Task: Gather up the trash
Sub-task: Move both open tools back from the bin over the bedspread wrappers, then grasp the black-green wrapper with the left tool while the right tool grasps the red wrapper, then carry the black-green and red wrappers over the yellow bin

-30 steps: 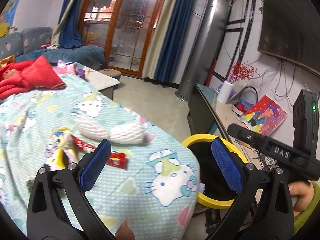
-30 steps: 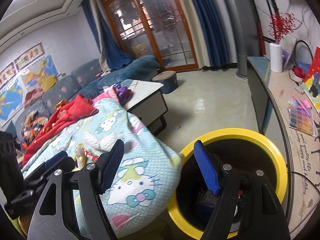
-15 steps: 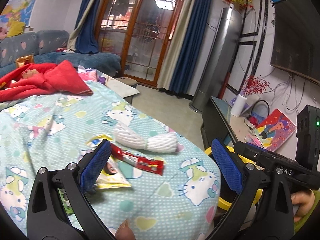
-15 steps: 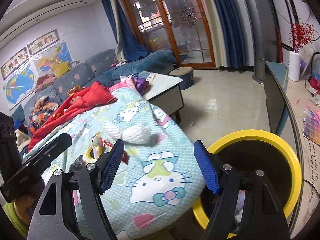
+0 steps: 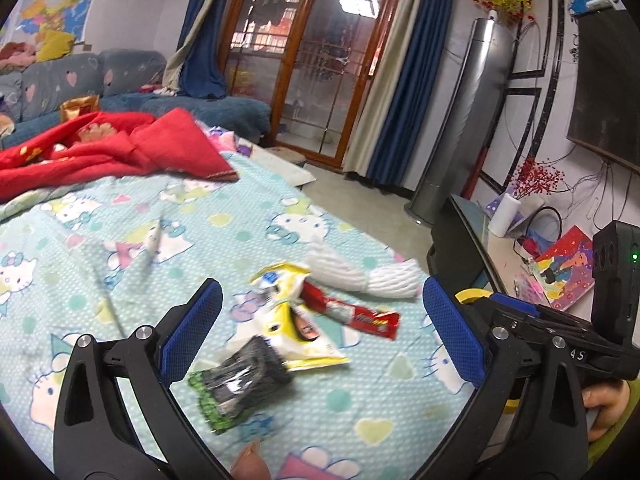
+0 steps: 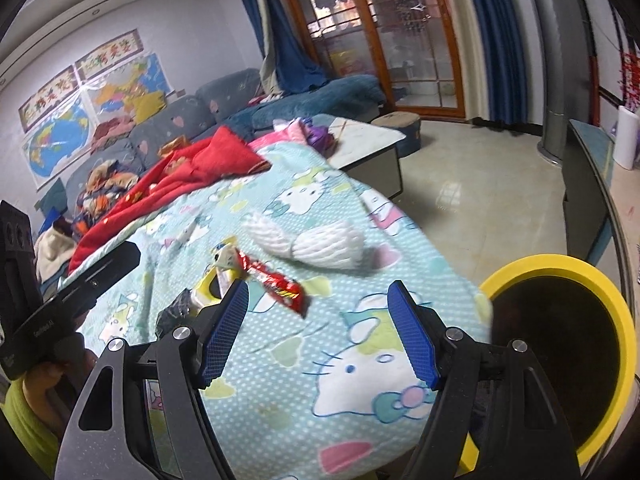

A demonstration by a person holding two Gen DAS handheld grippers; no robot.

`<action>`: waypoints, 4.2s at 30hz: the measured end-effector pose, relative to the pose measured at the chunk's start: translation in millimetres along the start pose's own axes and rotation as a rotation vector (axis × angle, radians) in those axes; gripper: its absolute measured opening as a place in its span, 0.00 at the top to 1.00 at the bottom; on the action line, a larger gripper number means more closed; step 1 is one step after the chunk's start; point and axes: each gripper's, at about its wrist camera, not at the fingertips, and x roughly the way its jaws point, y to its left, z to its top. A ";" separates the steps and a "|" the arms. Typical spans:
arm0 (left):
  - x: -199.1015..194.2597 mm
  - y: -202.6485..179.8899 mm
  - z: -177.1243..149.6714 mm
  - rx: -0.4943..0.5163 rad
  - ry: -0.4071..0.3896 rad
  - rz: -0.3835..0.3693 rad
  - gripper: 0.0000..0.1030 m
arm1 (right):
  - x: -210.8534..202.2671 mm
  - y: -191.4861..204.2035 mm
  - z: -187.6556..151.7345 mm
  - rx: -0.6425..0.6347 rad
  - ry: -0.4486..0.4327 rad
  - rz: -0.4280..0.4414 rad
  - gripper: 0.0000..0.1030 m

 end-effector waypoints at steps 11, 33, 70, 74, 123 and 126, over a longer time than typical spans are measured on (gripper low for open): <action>13.7 33.0 -15.7 0.028 0.167 -0.009 0.11 | 49.3 20.8 3.6 -0.061 0.081 0.031 0.37; 37.1 49.3 -44.2 0.083 0.377 -0.023 0.47 | 94.4 12.3 -3.7 -0.013 0.209 0.093 0.89; -4.3 -34.5 4.8 0.114 0.094 -0.194 0.78 | -16.8 -25.2 11.9 0.057 0.012 0.071 0.90; -0.1 -53.5 5.9 0.140 0.094 -0.224 0.78 | -27.8 -38.9 13.4 0.092 -0.016 0.042 0.90; 84.7 -225.7 -62.8 0.399 0.281 -0.480 0.77 | -75.8 -225.0 -66.2 0.529 -0.018 -0.275 0.89; 94.8 -233.9 -67.0 0.409 0.301 -0.487 0.77 | -77.4 -232.0 -69.5 0.553 -0.011 -0.275 0.88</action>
